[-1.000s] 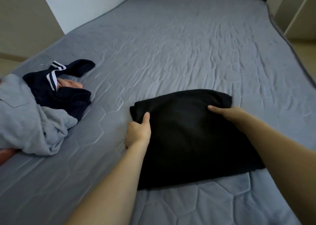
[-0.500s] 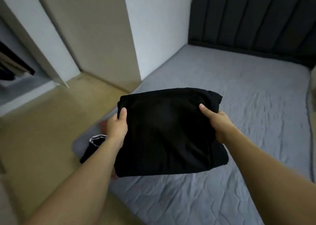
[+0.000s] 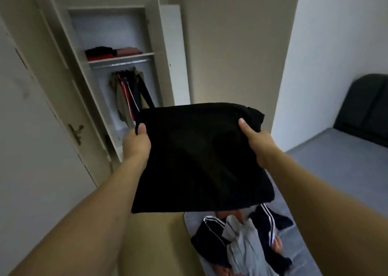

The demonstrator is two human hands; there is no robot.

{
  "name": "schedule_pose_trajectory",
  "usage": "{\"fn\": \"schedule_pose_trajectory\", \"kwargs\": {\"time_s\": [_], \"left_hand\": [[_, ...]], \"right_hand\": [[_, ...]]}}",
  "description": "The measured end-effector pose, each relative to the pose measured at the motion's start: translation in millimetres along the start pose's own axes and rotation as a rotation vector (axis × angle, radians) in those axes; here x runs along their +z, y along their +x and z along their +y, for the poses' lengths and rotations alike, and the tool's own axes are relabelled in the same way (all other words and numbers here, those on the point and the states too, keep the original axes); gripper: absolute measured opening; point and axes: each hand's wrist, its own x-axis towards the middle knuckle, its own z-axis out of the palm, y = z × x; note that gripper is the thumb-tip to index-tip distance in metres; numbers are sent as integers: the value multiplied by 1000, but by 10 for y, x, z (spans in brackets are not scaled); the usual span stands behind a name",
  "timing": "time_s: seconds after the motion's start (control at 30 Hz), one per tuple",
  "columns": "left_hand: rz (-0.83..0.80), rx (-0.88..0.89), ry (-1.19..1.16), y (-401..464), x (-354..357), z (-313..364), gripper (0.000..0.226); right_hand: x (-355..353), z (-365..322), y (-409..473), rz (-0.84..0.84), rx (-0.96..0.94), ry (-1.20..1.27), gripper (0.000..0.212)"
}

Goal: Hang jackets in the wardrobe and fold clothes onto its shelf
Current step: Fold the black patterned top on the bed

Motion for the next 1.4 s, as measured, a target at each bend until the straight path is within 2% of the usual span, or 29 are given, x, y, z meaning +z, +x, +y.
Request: {"fn": "schedule_pose_trajectory", "kwargs": {"time_s": [0.2,0.3,0.47,0.63,0.77,0.87,1.0,1.17,1.4], "left_hand": [[189,122,52,1242,-210,44,42],[230,161,68,2004,-126,100,39],[281,189,82,3425,-6,219,37],[342,201,80,4781,12,388,41],[396,172,125,5894,24,204,44],[388,142,118,6825,117,-12,52],[366,146,108,8136,295,-211,43],[316,106,117,9706,550,75,54],[289,51,136,11636,1419,290,50]], "right_hand": [[1218,-295,1002,-59,-73,20,50],[1788,-317,1695,-73,-113,44,41],[2824,-500,2902,-103,-112,57,41],[3899,-780,3979,-146,-126,32,55],[4771,-749,4812,-164,-99,-12,60],[5450,-665,5489,-168,-97,-30,57],[6329,-650,6420,-149,-105,-62,69],[7278,-1046,7552,-111,-99,-76,61],[8149,-1283,9407,-61,-99,-103,55]]}}
